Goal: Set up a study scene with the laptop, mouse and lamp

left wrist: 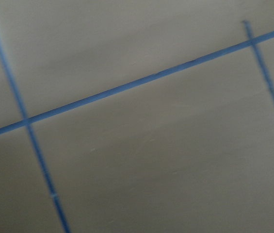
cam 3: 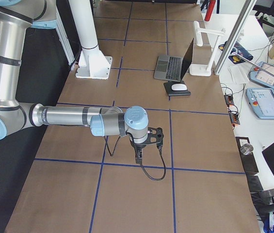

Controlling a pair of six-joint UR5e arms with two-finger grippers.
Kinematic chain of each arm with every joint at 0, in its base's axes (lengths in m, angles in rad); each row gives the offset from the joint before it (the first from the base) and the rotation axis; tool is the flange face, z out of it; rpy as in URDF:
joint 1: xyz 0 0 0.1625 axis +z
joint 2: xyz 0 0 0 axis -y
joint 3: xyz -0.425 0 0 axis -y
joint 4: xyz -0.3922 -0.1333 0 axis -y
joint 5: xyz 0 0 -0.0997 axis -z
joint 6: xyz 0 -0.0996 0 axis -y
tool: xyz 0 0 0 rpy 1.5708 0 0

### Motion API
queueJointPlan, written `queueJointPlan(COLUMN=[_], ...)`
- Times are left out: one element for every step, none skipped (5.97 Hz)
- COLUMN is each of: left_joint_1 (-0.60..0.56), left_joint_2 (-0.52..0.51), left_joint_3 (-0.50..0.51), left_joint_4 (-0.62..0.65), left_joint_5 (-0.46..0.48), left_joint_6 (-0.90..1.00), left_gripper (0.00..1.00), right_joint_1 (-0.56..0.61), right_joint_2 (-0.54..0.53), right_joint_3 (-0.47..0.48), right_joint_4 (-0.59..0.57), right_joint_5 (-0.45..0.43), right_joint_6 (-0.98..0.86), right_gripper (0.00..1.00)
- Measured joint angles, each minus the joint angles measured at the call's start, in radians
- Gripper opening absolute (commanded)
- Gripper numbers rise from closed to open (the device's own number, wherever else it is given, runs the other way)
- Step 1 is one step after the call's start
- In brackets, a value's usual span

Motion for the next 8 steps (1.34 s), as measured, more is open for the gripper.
queueJointPlan(left_joint_1=[-0.062,-0.089,-0.098,-0.101,-0.102,-0.102,-0.102,-0.101], left_joint_2=[0.003,0.006,0.012,0.018,0.02,0.02,0.018,0.016], left_joint_3=[0.051,0.077,0.083,0.081,0.078,0.078,0.084,0.086], left_joint_4=[0.004,0.023,0.05,0.062,0.066,0.064,0.058,0.055], left_joint_5=[-0.002,-0.012,-0.043,-0.072,-0.082,-0.084,-0.084,-0.084], left_joint_6=[0.076,0.106,0.115,0.116,0.115,0.114,0.112,0.112], left_gripper=[1.0,1.0,1.0,1.0,1.0,1.0,1.0,1.0], right_joint_1=[0.001,0.001,0.001,0.0,0.0,0.0,-0.001,-0.004], right_joint_2=[-0.001,-0.003,-0.005,-0.005,-0.004,-0.002,0.002,0.006], right_joint_3=[0.001,0.002,0.001,-0.005,-0.02,-0.034,-0.038,-0.036], right_joint_4=[0.0,0.0,0.0,0.001,0.004,0.007,0.007,0.006], right_joint_5=[0.001,0.001,-0.001,-0.004,-0.009,-0.012,-0.012,-0.01], right_joint_6=[-0.006,-0.008,-0.008,-0.008,-0.009,-0.009,-0.009,-0.009], right_gripper=[1.0,1.0,1.0,1.0,1.0,1.0,1.0,1.0])
